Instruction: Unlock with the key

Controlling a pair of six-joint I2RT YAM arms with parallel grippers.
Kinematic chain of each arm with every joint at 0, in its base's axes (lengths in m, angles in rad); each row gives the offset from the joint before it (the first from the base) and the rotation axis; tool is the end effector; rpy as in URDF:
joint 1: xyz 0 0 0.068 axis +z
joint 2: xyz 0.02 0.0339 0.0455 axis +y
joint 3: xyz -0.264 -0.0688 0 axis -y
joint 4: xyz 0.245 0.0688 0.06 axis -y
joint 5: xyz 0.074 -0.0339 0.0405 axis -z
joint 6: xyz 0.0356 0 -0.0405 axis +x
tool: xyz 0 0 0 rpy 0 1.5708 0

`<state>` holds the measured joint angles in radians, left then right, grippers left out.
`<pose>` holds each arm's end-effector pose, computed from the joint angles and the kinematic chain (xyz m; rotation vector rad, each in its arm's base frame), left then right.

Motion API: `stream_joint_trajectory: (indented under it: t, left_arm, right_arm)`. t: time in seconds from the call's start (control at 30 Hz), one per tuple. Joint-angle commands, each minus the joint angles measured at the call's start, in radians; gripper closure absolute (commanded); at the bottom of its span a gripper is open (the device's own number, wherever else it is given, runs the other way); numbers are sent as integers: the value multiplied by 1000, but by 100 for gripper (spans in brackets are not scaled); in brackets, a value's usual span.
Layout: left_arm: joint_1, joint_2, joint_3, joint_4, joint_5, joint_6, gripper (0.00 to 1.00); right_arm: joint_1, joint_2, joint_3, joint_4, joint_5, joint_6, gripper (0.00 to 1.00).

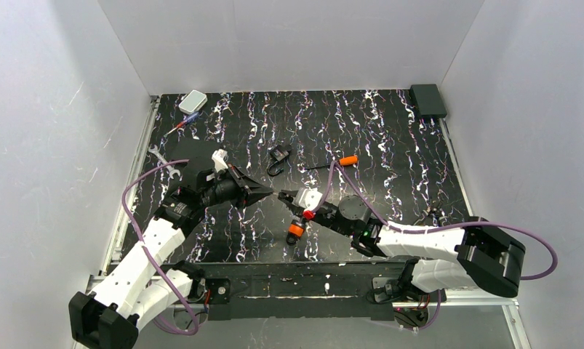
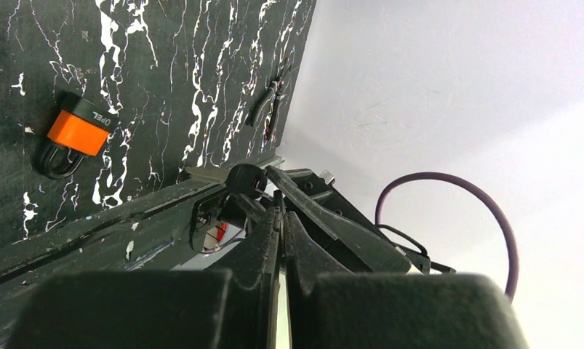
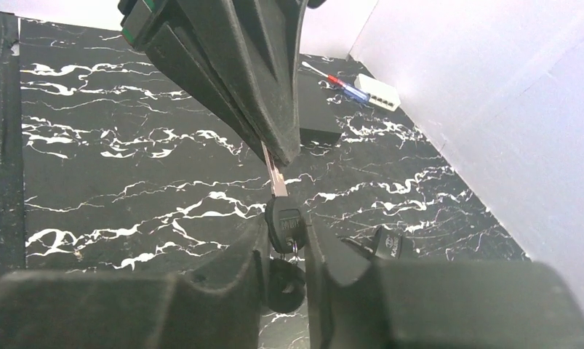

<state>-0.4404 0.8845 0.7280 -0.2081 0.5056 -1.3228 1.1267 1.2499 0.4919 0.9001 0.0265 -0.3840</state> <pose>0.1756 -0.1018 0.3013 -0.5964 2.1964 -1.5591 0.1144 0.2383 0.2547 -0.9814 1.0747 0.5910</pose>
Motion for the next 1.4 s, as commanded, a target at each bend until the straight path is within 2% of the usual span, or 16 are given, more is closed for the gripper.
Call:
stream_joint_trajectory:
  t: [0.0, 0.2, 0.3, 0.33, 0.5, 0.57, 0.7, 0.83, 1.07, 1.13, 1.27, 1.37]
  left_arm:
    - [2, -17, 29, -11, 20, 13, 100]
    - [2, -19, 30, -23, 15, 14, 100]
    - [2, -21, 31, -38, 2, 29, 100]
    - [2, -20, 33, -47, -4, 35, 95]
    - [2, -29, 39, -83, -39, 85, 58]
    - [3, -38, 44, -111, -60, 131, 48]
    - [3, -60, 86, -198, -134, 328, 33]
    - [3, -97, 81, -264, -254, 465, 30]
    - [-34, -83, 96, -287, -306, 646, 30]
    - [-91, -53, 106, -289, -357, 688, 29]
    - [-288, 49, 142, -289, -566, 765, 28]
    - [-346, 127, 163, -270, -605, 788, 28]
  right_arm:
    - [5, 14, 55, 48, -9, -7, 77]
    - [5, 11, 61, 28, -20, 4, 87]
    - [5, 0, 71, -1, -20, 28, 94]
    - [6, -4, 71, -6, -20, 38, 99]
    - [5, -24, 88, -76, -7, 104, 99]
    - [5, -37, 84, -98, 5, 132, 99]
    - [4, -90, 52, -126, 48, 223, 99]
    - [-3, -172, 50, -218, 91, 324, 99]
    - [-56, -276, 110, -477, 145, 455, 99]
    - [-67, -298, 132, -556, 183, 469, 99]
    - [-75, -349, 160, -685, 292, 485, 99]
    - [-76, -409, 142, -730, 372, 490, 99]
